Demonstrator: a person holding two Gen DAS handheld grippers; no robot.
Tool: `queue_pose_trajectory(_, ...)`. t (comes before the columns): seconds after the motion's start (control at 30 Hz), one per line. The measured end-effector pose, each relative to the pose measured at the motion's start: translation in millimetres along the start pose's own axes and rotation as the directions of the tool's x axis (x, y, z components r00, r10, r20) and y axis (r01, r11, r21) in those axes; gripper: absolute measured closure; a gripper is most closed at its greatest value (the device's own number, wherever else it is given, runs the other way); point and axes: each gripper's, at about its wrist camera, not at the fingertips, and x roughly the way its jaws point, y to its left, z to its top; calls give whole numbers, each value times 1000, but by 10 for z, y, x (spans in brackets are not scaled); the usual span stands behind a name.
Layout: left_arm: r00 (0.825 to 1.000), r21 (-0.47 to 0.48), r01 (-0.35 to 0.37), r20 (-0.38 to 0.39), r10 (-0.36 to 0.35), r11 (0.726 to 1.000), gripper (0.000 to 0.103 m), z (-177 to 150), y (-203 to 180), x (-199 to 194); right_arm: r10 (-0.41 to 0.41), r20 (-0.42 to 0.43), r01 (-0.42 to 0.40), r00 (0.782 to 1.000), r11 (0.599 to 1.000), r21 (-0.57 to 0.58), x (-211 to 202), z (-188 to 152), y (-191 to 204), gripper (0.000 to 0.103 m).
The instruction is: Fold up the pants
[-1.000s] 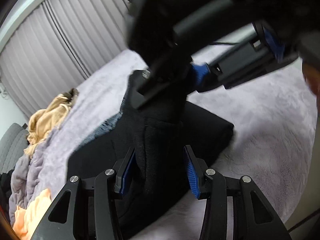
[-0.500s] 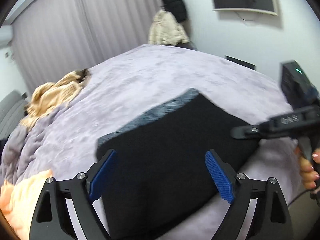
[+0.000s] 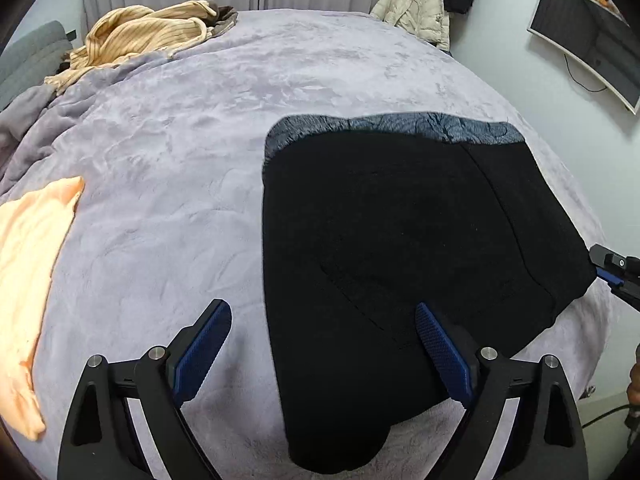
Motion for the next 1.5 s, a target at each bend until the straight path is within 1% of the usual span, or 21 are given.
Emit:
queue_pose_trajectory(0.03,999,-1,-27,26,27,1000,9,44,26,-42,-21,22,21,1000,1000,-16,-69,28,37,74)
queue_pose_trajectory(0.1,995,-22,-70,76,71,997,9,216,159,-106,-26,66,30,997,998,-50,-205,71,133,74)
queue_pose_trajectory(0.17,994,-72,-77,72,82,994,9,435,310,-74,1,91,7,996,996,-86,-268,111,271,74)
queue_pose_trajectory(0.23,993,-110,-88,74,96,990,9,652,416,13,12,93,-1,996,993,-118,-203,171,404,74)
queue_pose_trajectory(0.27,991,-120,-107,69,116,987,9,741,460,83,15,85,-5,996,992,-126,-141,193,449,74)
queue_pose_trajectory(0.33,988,-128,-145,28,150,981,9,874,527,285,41,65,-33,997,992,-122,5,219,523,74)
queue_pose_trajectory(0.37,987,-126,-162,-7,163,979,9,897,552,406,48,49,-42,998,992,-121,112,231,540,74)
queue_pose_trajectory(0.4,983,-123,-181,-39,177,976,9,853,587,515,37,23,-34,999,991,-126,221,226,541,74)
queue_pose_trajectory(0.47,970,-84,-233,-89,226,969,9,715,574,679,-13,-42,8,999,993,-115,442,155,470,74)
queue_pose_trajectory(0.5,962,-56,-260,-96,254,964,9,648,556,712,-17,-56,11,998,994,-113,503,117,420,74)
queue_pose_trajectory(0.53,961,-49,-268,-87,263,962,9,574,578,737,-7,-48,1,999,994,-114,512,86,373,74)
queue_pose_trajectory(0.6,971,-101,-227,-97,217,969,9,518,728,730,38,-35,-41,999,995,-89,481,42,291,74)
queue_pose_trajectory(0.7,976,-168,-190,-136,168,967,9,475,919,706,43,-19,-45,999,995,-94,466,-15,258,74)
queue_pose_trajectory(0.83,987,-198,-151,-88,136,969,9,400,957,441,11,11,-10,1000,990,-140,456,-72,315,74)
queue_pose_trajectory(0.93,995,-183,-94,-37,88,979,9,417,871,203,-12,25,16,1000,988,-157,457,-81,356,74)
queue_pose_trajectory(1.0,999,-136,-44,-15,43,990,9,414,718,82,-14,32,19,999,989,-149,452,-85,359,74)
queue_pose_trajectory(1.07,1000,-66,-12,-24,10,998,9,360,506,36,-11,40,17,999,991,-132,442,-93,352,74)
queue_pose_trajectory(1.17,998,14,6,-63,-5,1000,9,196,214,91,-15,45,20,999,993,-119,414,-120,346,75)
queue_pose_trajectory(1.23,996,46,0,-86,4,999,9,69,90,158,-25,44,30,999,992,-125,391,-146,362,75)
queue_pose_trajectory(1.33,998,52,-35,-43,38,998,9,-20,12,114,-32,42,38,999,990,-133,356,-184,375,75)
queue_pose_trajectory(1.5,996,95,-86,-30,89,992,9,-29,-72,71,-21,54,28,998,991,-133,339,-210,340,75)
